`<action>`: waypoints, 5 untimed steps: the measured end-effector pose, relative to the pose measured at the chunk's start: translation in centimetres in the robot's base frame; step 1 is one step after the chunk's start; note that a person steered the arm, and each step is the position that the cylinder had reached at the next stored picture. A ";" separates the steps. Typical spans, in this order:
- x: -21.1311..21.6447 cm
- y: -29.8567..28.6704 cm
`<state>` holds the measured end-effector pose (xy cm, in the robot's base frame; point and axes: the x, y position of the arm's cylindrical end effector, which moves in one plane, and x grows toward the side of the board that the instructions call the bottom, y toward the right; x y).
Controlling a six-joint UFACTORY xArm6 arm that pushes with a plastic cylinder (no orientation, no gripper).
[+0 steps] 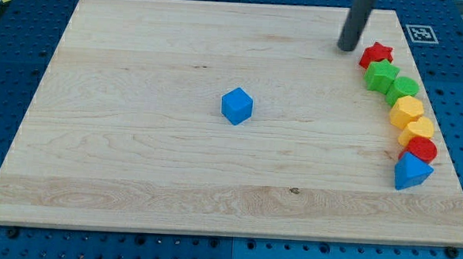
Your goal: Slide the blue cube slightly right and then up
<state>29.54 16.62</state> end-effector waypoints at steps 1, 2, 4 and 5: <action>1.3 -5.5; 5.5 -11.0; 7.7 -22.2; 11.2 -23.5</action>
<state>40.78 -6.92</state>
